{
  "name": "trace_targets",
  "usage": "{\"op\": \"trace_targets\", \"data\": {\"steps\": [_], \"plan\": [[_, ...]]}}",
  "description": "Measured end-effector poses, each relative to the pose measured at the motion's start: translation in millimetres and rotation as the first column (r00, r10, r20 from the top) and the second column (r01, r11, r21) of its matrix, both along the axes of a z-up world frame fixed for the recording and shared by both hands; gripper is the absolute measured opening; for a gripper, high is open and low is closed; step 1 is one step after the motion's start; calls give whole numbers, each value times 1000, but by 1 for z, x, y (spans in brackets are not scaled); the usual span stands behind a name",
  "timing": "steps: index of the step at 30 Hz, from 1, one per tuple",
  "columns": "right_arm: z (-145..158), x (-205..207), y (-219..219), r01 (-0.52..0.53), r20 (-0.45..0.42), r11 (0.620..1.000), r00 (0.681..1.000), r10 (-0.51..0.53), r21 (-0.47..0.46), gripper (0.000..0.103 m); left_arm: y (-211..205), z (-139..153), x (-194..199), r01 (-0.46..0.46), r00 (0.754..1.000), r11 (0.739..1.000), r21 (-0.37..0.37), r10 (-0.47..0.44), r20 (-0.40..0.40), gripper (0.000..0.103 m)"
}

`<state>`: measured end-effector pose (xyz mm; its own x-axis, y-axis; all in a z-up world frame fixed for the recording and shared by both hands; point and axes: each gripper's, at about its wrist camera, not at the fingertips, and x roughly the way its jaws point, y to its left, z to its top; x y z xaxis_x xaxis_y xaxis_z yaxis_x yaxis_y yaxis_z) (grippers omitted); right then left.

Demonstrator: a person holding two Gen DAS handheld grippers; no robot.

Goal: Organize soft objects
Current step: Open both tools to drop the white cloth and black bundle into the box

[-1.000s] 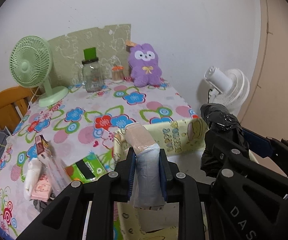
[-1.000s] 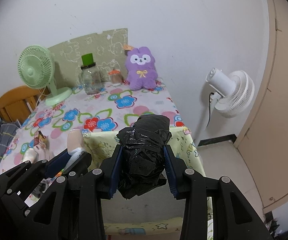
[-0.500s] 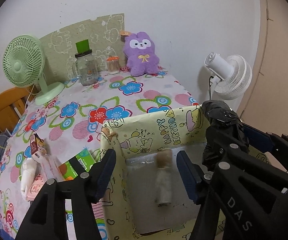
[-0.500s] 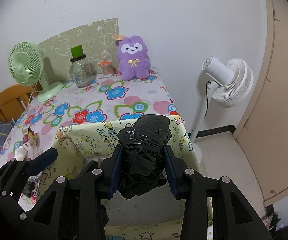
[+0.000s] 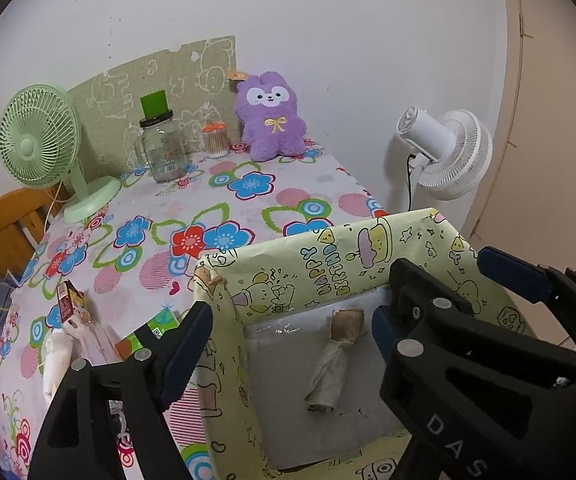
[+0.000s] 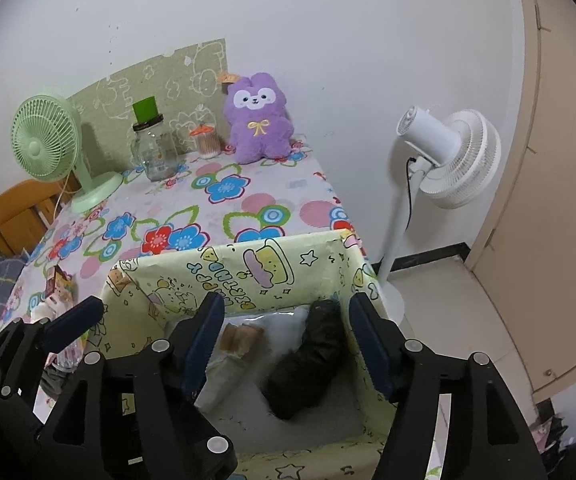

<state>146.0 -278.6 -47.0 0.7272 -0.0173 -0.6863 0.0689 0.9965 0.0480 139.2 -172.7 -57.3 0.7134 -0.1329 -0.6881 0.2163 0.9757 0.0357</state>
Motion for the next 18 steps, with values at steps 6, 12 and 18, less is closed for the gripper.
{"op": "trace_targets", "data": {"steps": [6, 12, 18], "plan": [[12, -9, 8, -9, 22, 1000, 1000, 10, -15, 75, 8, 10, -9, -1, 1000, 1000, -7, 1, 23, 86], [27, -22, 17, -7, 62, 1000, 998, 7, -1, 82, 18, 26, -22, 6, 997, 1000, -15, -5, 72, 90], [43, -34, 29, -14, 93, 1000, 996, 15, -16, 84, 28, 37, -33, 12, 996, 999, -35, -9, 92, 94]]}}
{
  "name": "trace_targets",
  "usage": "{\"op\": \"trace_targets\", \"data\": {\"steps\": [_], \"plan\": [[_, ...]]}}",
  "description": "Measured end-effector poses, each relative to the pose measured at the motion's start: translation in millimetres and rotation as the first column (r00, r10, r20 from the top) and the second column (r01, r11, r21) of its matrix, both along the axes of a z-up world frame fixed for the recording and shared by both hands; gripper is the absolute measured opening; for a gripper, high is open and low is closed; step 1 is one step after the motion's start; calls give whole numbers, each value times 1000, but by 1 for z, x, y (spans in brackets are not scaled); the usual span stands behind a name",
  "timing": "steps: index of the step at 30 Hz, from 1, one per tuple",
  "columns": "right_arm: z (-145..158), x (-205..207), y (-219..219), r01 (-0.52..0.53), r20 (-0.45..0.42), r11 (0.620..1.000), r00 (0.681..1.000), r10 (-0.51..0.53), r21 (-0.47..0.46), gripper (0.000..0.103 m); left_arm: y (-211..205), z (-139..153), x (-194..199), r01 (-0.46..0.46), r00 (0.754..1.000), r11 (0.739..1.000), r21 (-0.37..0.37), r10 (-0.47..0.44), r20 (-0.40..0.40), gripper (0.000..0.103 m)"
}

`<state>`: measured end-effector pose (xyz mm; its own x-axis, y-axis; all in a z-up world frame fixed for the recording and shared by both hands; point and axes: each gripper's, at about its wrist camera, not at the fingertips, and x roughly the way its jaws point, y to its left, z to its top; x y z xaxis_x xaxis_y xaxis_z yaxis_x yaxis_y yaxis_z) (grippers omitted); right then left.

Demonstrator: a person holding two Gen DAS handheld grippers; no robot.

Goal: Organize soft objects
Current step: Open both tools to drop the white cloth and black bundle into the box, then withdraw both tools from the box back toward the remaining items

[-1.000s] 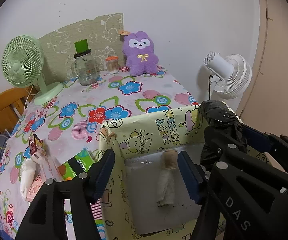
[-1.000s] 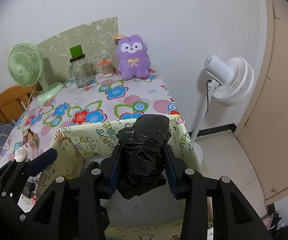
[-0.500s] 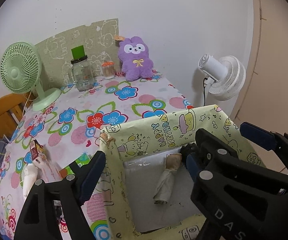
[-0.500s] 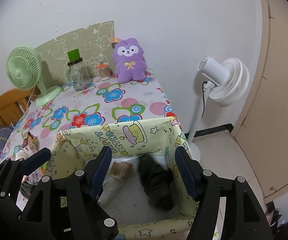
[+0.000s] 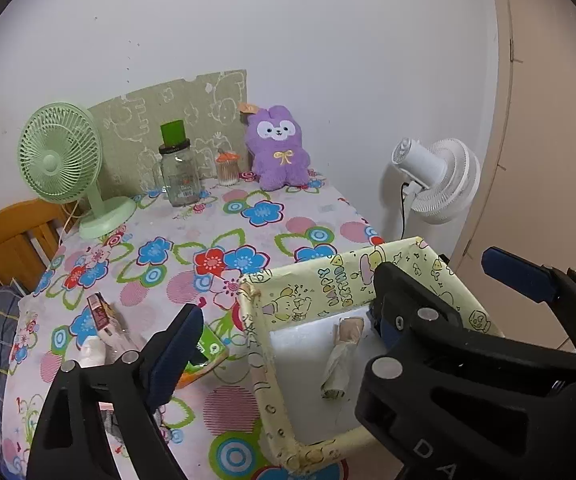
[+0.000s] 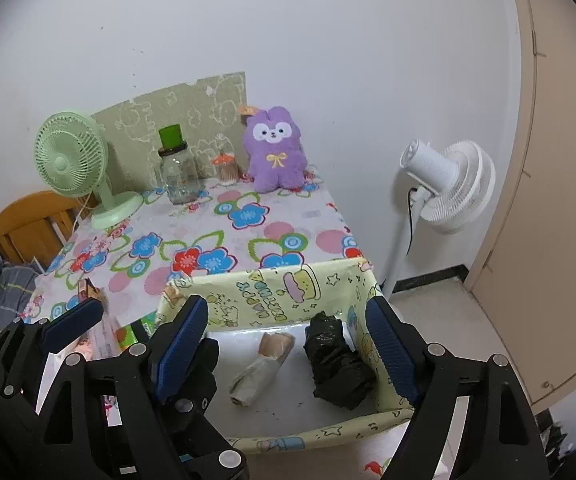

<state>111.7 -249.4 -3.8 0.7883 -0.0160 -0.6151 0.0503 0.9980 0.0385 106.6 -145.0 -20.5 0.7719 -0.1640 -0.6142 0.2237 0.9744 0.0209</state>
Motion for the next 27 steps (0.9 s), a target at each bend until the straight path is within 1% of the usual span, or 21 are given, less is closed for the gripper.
{"op": "trace_targets", "data": {"steps": [2, 7, 10, 14, 17, 27], "plan": [[4, -4, 3, -2, 11, 1000, 1000, 2, -4, 85, 3, 3, -3, 7, 1000, 1000, -2, -7, 9, 98], [11, -13, 11, -2, 37, 1000, 999, 2, -1, 87, 10, 9, -13, 10, 999, 1000, -1, -10, 33, 101], [15, -19, 17, -7, 51, 1000, 999, 8, -5, 88, 15, 12, -18, 12, 999, 1000, -4, -12, 38, 102], [20, -27, 26, -6, 77, 1000, 997, 8, -25, 94, 23, 16, -23, 17, 999, 1000, -10, -16, 47, 102], [25, -32, 35, -8, 96, 999, 995, 11, -33, 96, 30, 20, -28, 18, 998, 1000, -16, -17, 57, 102], [28, -42, 61, -25, 96, 1000, 995, 25, 6, 103, 58, 26, -40, -11, 995, 1000, -12, 12, 97, 102]]}}
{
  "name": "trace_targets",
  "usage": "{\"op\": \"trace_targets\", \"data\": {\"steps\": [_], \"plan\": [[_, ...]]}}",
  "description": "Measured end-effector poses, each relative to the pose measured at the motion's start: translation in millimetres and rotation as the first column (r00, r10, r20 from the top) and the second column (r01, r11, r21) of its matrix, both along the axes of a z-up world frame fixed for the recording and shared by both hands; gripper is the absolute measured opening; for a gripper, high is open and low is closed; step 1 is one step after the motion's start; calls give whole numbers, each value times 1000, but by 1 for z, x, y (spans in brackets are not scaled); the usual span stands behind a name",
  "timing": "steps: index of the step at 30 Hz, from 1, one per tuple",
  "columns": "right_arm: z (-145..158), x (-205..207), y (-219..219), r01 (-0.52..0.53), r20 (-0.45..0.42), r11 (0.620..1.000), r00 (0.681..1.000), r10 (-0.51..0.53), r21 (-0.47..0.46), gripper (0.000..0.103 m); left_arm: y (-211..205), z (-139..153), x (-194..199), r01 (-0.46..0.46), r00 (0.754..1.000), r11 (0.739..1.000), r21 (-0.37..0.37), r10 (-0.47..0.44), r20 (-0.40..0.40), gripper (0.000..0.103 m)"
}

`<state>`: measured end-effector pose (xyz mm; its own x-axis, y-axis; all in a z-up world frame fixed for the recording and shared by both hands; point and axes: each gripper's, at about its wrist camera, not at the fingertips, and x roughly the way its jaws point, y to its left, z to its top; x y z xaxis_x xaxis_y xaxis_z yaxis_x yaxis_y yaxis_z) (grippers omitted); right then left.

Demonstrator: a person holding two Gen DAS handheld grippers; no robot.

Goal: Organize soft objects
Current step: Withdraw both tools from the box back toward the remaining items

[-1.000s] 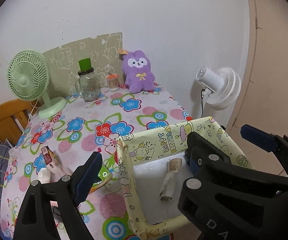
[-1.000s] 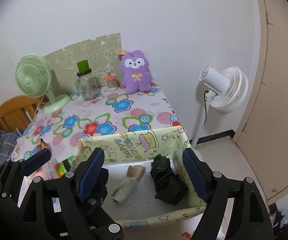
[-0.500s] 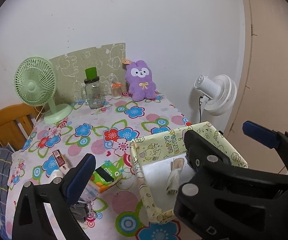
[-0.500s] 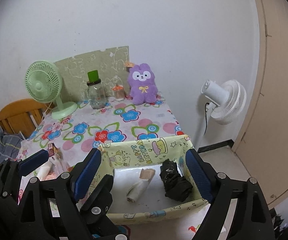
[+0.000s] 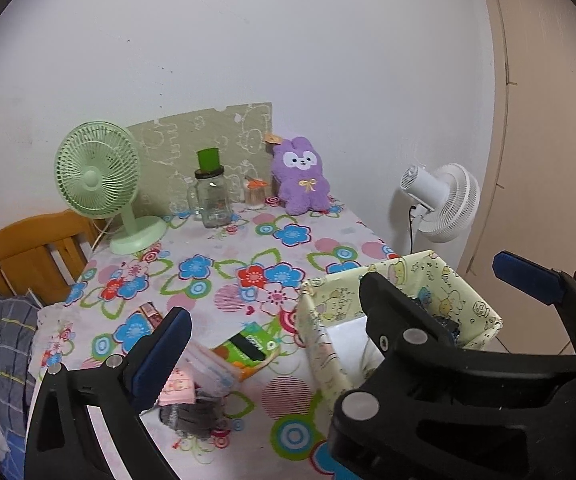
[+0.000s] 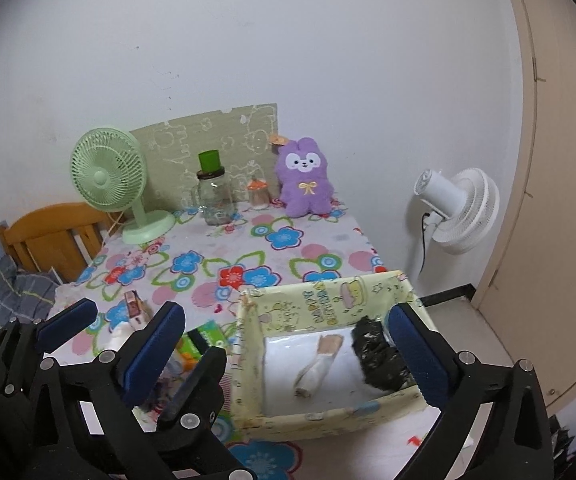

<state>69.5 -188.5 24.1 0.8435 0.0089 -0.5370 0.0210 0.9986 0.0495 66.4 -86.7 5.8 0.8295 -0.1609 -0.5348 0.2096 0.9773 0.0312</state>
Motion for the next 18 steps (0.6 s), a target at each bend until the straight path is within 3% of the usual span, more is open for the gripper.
{"op": "trace_targets", "data": {"steps": [18], "plan": [[-1, 0, 52, -40, -10, 999, 999, 40, -28, 103, 53, -4, -4, -57, 998, 998, -18, 57, -5, 102]]}}
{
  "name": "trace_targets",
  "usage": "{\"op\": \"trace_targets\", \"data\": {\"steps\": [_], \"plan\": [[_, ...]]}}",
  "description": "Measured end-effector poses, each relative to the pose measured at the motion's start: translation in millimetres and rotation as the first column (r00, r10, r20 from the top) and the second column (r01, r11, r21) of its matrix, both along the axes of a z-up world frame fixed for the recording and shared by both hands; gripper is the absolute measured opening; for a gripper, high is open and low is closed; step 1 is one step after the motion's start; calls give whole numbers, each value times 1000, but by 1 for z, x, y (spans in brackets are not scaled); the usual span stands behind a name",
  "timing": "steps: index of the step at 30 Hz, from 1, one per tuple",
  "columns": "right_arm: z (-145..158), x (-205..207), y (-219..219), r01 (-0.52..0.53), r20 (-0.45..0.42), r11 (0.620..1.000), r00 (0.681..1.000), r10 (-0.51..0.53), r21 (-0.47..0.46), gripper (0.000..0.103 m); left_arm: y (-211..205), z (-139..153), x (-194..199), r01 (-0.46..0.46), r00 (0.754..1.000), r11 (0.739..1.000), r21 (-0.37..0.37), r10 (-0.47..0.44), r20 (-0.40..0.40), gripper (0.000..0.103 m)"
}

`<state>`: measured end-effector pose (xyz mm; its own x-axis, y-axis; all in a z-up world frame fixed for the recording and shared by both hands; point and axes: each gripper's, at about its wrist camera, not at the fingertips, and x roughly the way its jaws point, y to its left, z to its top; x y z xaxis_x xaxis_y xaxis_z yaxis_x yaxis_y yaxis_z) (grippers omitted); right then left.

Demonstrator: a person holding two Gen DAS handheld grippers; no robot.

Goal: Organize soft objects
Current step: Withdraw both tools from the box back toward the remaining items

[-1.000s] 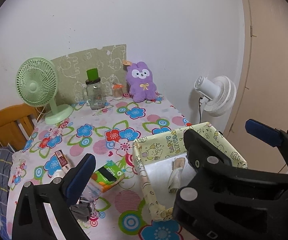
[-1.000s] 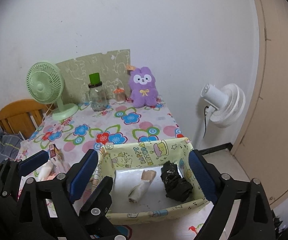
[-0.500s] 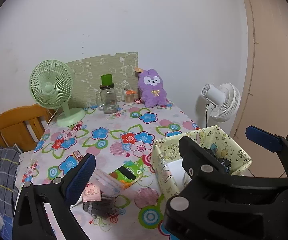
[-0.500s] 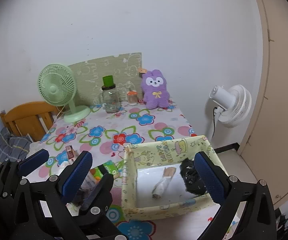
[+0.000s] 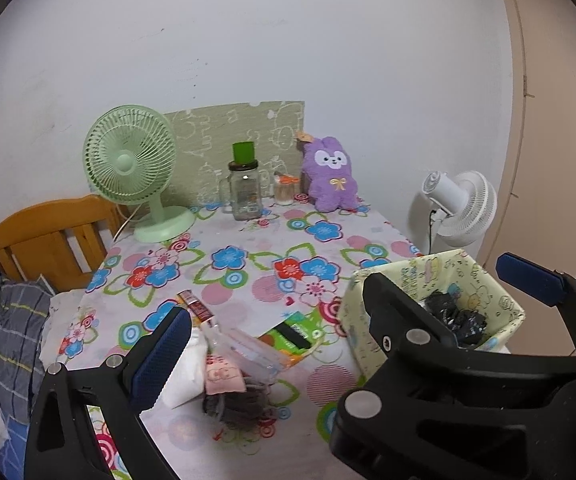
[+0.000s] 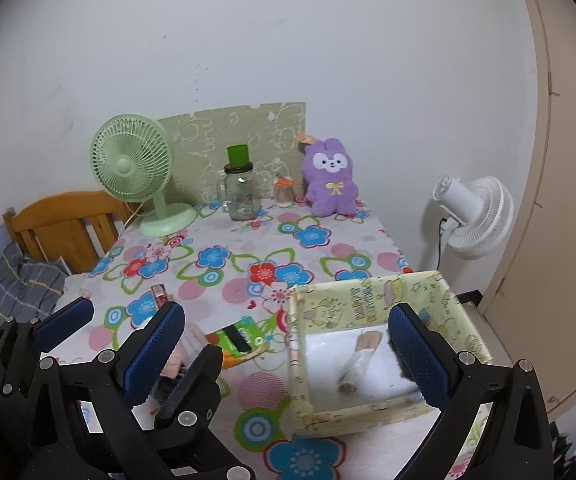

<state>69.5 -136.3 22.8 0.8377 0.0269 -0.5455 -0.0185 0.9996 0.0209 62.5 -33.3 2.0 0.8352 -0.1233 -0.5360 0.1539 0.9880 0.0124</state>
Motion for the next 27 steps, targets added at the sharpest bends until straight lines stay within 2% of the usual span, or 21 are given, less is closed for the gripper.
{"op": "trace_targets", "data": {"steps": [14, 27], "plan": [[-25, 9, 34, -21, 7, 1000, 1000, 21, -7, 103, 35, -27, 9, -55, 998, 998, 15, 55, -32, 102], [-50, 17, 57, -44, -54, 998, 998, 42, -40, 103, 58, -53, 18, -99, 992, 995, 20, 100, -76, 99]]}}
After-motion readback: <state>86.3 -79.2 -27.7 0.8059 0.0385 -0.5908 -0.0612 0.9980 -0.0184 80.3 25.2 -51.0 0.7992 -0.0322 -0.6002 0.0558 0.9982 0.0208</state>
